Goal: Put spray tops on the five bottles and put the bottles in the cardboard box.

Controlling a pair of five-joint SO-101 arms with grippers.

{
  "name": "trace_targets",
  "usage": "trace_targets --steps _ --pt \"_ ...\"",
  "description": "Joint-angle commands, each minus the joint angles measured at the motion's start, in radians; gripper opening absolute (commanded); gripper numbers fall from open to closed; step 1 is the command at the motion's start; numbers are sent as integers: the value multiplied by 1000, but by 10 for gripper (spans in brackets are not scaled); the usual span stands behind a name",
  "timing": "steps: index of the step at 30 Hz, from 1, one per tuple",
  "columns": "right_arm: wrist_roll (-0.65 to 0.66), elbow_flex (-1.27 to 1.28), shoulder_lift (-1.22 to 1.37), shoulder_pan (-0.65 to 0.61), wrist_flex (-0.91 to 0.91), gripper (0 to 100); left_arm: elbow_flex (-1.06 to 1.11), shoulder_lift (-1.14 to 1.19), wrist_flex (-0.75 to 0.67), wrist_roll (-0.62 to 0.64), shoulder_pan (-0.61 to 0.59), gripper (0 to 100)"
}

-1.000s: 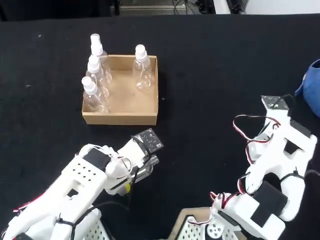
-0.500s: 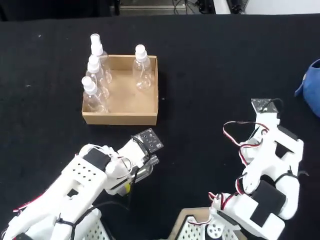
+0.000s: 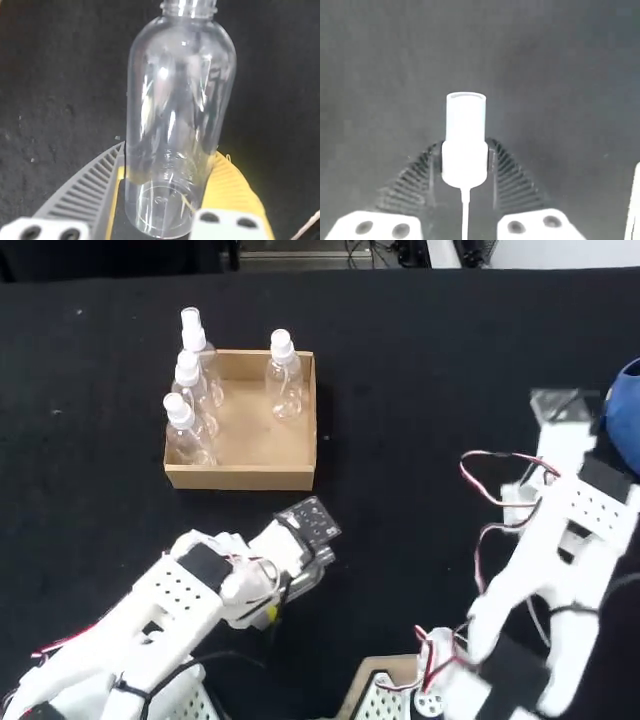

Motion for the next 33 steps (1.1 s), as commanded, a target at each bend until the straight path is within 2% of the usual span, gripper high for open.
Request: trace_targets --steps 1,9,12,15,19,23,25,30,33 --pt "-180 -137 -217 -109 81 10 -7 -11 -98 51 35 30" --pt "-537 -294 -469 -310 141 10 -28 -11 -305 112 44 30" --pt "-664 -352 -510 -385 133 11 -28 -14 -402 186 44 30" --pt "-772 -369 -519 -459 63 11 -18 -48 -468 239 42 30" --pt "-876 -344 -518 -509 -100 11 -19 -130 -483 276 33 30" --pt "-925 -303 -519 -574 -249 11 5 -215 -485 290 31 30" --pt "-924 -285 -515 -605 -301 11 47 -252 -529 290 31 30" --pt "-921 -277 -521 -652 -431 11 245 -353 -813 284 31 30" --pt "-921 -309 -521 -652 -445 11 383 -428 -984 284 31 30"
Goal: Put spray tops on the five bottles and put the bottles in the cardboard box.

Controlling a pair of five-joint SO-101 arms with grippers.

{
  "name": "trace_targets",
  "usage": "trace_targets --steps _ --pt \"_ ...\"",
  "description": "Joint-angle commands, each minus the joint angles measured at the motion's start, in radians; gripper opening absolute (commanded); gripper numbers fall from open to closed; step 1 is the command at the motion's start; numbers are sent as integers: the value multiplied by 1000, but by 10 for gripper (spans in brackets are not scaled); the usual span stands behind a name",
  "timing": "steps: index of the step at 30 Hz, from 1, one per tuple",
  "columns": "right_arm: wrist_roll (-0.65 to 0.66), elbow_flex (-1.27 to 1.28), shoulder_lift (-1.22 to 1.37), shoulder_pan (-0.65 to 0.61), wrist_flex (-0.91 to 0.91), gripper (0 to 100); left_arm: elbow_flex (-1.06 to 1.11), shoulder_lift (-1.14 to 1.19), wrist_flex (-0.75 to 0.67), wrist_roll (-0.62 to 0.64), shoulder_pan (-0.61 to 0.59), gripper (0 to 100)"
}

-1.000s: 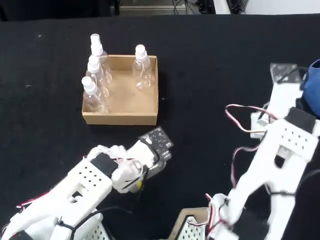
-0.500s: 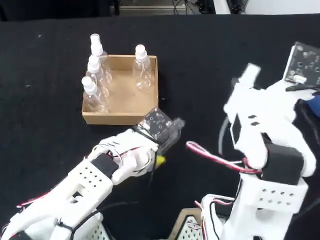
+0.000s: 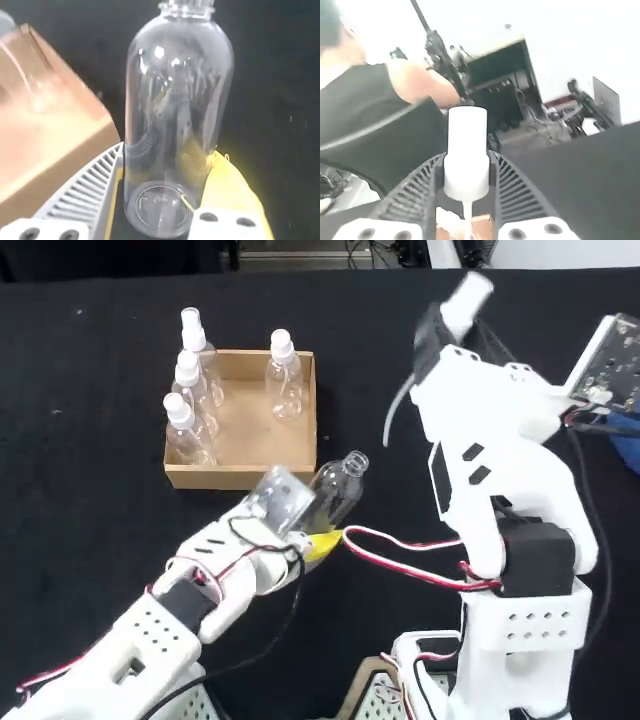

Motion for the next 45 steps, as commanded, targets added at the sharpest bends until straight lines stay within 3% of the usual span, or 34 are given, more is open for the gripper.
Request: trace_targets --steps 1,9,16,27,38,45 --pt "-11 -53 -25 -18 -49 11 156 -132 -258 3 4 30" --pt "-17 -124 -27 -54 -14 11 274 -319 -302 8 4 30" --pt "-9 -242 -27 -176 152 11 274 -414 -184 2 2 30" --pt "-9 -260 -25 -181 147 11 274 -514 -167 2 -76 30" --pt "-17 -214 -25 -184 -9 11 274 -516 -167 8 -116 30" --pt "-9 -205 -22 -333 -8 11 274 -516 -167 8 -113 30"
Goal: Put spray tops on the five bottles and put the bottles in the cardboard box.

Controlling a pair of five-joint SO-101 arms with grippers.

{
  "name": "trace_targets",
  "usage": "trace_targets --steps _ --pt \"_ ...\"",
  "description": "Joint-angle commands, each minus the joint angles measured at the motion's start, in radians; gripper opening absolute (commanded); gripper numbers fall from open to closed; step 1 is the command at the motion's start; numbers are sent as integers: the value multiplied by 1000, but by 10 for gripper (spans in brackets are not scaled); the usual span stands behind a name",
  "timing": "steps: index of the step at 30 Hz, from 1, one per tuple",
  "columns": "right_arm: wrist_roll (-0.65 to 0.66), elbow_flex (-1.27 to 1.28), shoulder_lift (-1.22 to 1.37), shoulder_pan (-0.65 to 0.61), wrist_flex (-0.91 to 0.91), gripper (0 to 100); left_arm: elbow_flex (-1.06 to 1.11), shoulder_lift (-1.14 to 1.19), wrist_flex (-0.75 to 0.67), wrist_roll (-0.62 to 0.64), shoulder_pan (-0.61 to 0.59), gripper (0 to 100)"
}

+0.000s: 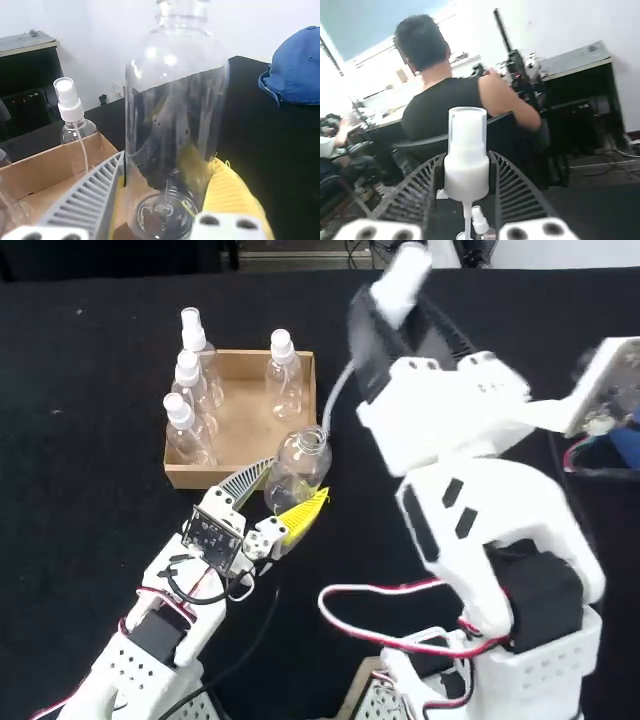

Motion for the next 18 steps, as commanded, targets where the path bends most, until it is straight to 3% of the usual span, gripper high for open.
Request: trace_targets --steps 1,8,18 --pt "-3 -4 -21 -60 -34 11 25 -15 5 5 -8 30" --pt "-2 16 -19 -60 -41 11 25 -15 5 5 -8 30" --pt "-3 246 -27 -5 -264 11 25 -14 5 5 -10 30"
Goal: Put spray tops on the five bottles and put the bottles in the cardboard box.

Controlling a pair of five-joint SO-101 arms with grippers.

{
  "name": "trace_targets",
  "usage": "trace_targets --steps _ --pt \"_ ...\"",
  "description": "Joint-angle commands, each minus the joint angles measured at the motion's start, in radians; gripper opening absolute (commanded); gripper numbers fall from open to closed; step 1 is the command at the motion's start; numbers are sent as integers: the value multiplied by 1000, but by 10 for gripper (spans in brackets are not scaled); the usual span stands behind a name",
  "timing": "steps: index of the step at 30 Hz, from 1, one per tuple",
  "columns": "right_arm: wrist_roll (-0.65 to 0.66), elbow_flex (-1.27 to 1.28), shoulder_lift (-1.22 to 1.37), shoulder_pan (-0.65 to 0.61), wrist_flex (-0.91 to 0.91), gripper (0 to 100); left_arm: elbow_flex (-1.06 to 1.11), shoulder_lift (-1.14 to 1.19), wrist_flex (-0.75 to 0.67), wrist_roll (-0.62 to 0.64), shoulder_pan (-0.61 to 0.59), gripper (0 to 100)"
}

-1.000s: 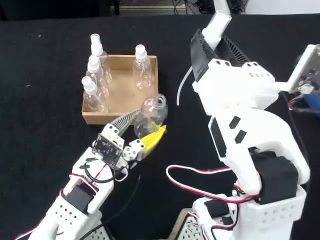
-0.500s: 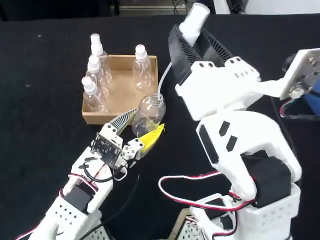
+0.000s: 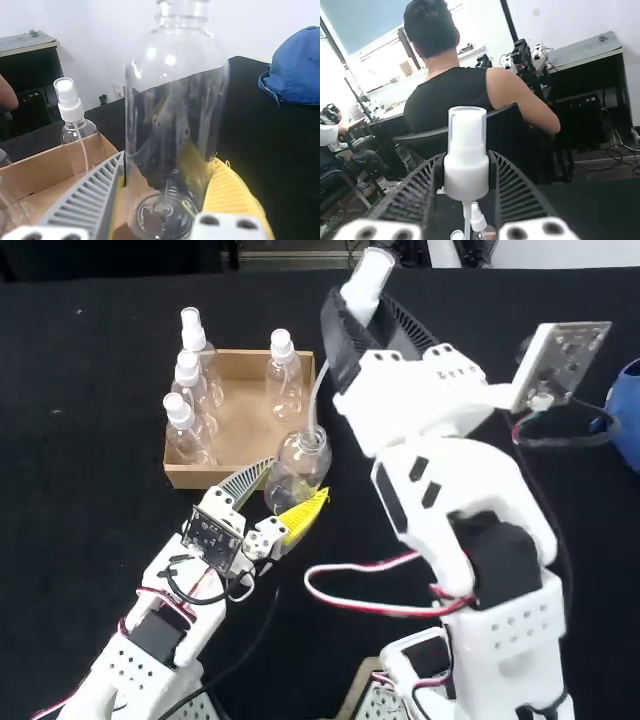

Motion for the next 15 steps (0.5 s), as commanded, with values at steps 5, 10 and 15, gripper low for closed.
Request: trace_targets --steps 5,10,15 --pt "-5 45 -51 20 46 11 25 -15 5 5 -10 30" --pt "-11 94 -205 18 176 11 25 -18 5 5 -8 30" --pt "40 262 -343 -81 115 11 25 -18 5 5 -4 30"
